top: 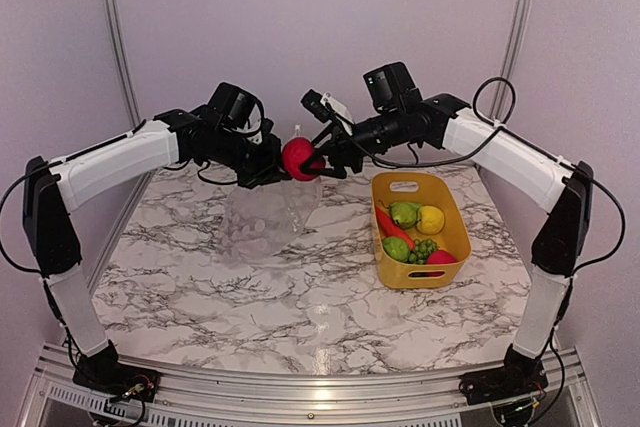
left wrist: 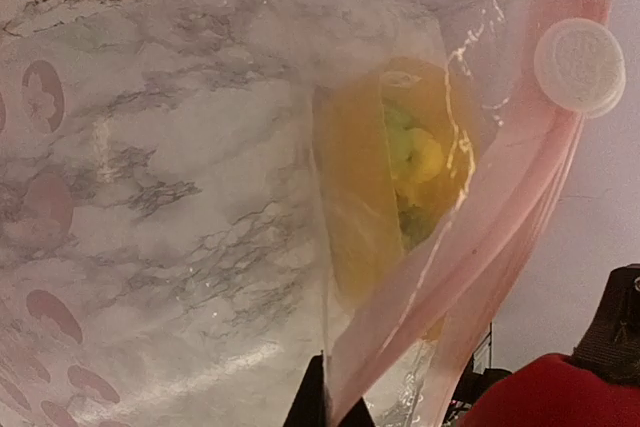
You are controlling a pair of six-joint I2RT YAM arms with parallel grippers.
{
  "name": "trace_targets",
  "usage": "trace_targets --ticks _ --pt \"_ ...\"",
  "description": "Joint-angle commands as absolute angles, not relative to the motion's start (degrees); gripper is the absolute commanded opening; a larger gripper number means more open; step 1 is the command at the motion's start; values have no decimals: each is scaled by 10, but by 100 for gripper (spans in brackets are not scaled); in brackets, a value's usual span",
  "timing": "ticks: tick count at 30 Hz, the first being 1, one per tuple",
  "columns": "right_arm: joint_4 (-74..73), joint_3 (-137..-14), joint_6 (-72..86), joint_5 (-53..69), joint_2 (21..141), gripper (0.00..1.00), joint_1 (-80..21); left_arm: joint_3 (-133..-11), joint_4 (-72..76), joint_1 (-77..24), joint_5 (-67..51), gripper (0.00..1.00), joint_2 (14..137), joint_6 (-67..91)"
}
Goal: Place the food in the zip-top bag and seal the zipper
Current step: Place the fake vegetable in the zipper food storage bag.
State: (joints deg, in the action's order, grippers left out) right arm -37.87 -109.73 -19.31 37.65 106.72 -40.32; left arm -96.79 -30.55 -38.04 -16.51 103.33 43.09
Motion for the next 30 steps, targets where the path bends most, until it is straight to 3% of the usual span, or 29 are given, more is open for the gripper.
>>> trace_targets --ticks 1,22,24,30 --pt "-367 -1082 -176 350 1081 40 -408 -972 -263 -388 -187 0 1003 441" --pt "-354 -1044 -203 172 1089 39 -429 -942 -206 -388 -195 0 974 449" --pt "-358 -1049 -212 182 1087 45 -433 -943 -200 -388 -196 0 976 453" --pt "-384 -1085 -231 247 1064 80 -432 -937 -222 -388 -192 0 981 447"
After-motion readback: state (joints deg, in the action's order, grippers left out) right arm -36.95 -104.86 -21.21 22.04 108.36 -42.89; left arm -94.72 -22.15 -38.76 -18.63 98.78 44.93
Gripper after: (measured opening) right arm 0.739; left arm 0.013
